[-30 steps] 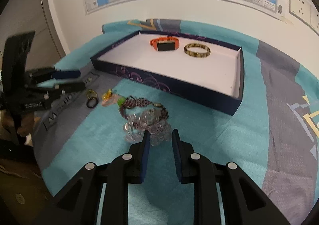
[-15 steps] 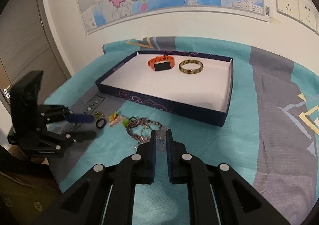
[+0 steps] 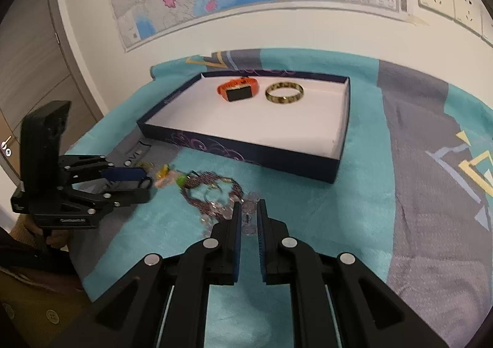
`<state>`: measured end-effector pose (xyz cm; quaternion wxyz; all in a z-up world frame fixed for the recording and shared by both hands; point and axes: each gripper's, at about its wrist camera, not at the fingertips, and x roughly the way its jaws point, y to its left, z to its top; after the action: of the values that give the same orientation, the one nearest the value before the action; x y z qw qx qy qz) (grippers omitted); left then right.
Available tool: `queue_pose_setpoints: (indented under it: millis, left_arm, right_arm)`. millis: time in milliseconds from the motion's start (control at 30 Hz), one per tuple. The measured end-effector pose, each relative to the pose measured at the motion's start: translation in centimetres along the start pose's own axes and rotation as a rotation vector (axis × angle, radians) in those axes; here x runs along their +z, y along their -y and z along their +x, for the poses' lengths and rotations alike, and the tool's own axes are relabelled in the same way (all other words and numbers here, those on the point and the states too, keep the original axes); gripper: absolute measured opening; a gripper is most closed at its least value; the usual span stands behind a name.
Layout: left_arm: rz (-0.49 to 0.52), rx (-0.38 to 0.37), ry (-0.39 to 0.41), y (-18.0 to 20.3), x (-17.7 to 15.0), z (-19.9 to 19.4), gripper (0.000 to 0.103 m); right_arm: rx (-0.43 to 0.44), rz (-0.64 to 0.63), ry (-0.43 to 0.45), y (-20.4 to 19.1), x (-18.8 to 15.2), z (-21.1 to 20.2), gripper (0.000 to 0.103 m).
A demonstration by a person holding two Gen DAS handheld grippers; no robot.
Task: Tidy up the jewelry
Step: 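Grasp the black ring with the left tool while the right tool grasps the clear crystal bracelet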
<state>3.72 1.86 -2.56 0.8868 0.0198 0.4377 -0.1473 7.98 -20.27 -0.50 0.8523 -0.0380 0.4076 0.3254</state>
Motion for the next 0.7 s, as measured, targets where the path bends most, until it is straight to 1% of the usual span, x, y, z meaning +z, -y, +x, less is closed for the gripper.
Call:
queue_pose_setpoints:
  millis: [67, 100, 133, 167, 233, 300, 367, 400, 433, 467, 500, 533, 567, 600, 700]
  left_arm:
    - [0.007, 0.017, -0.004, 0.1, 0.0, 0.1, 0.038]
    - [0.011, 0.026, -0.006, 0.2, 0.0, 0.1, 0.036]
    - [0.018, 0.033, -0.007, 0.3, 0.0, 0.1, 0.035]
    - [0.022, 0.038, -0.007, 0.4, 0.0, 0.1, 0.035]
    - [0.023, 0.043, -0.007, 0.4, 0.0, 0.0, 0.034]
    - [0.02, 0.048, -0.006, 0.4, -0.1, 0.0, 0.03]
    - [0.013, 0.052, -0.005, 0.3, -0.1, -0.1, 0.023]
    - [0.009, 0.052, -0.005, 0.2, -0.1, -0.1, 0.023]
    - [0.005, 0.048, -0.005, 0.1, -0.1, -0.2, 0.023]
    - [0.003, 0.048, -0.004, 0.1, -0.2, -0.2, 0.023]
    - [0.004, 0.049, -0.003, 0.2, -0.2, -0.2, 0.023]
    - [0.006, 0.052, -0.002, 0.2, -0.2, -0.2, 0.023]
    - [0.007, 0.053, -0.001, 0.3, -0.2, -0.2, 0.023]
    - [0.007, 0.053, 0.0, 0.3, -0.2, -0.3, 0.023]
    - [0.001, 0.051, 0.002, 0.2, -0.2, -0.3, 0.023]
  right_arm:
    - [-0.016, 0.006, -0.022, 0.1, -0.3, 0.6, 0.026]
    - [-0.021, 0.005, -0.024, 0.1, -0.4, 0.7, 0.041]
    - [-0.02, 0.0, -0.026, 0.0, -0.5, 0.9, 0.045]
    - [-0.022, -0.008, -0.031, -0.3, -0.5, 1.1, 0.045]
    - [-0.024, -0.023, -0.036, -0.6, -0.6, 1.5, 0.05]
    - [-0.028, -0.035, -0.046, -0.9, -0.6, 1.9, 0.05]
    - [-0.037, -0.044, -0.057, -1.0, -0.6, 2.4, 0.05]
    - [-0.043, -0.048, -0.052, -1.1, -0.7, 2.5, 0.05]
    - [-0.045, -0.055, -0.053, -1.2, -0.7, 2.6, 0.049]
    - [-0.045, -0.058, -0.052, -1.2, -0.6, 2.6, 0.045]
    - [-0.036, -0.06, -0.052, -1.3, -0.6, 2.5, 0.034]
    - [-0.025, -0.058, -0.053, -1.3, -0.6, 2.5, 0.019]
    - [-0.019, -0.06, -0.053, -1.4, -0.6, 2.4, 0.013]
    - [-0.023, -0.065, -0.053, -1.4, -0.6, 2.3, 0.008]
    - [-0.031, -0.064, -0.051, -1.5, -0.5, 2.0, 0.008]
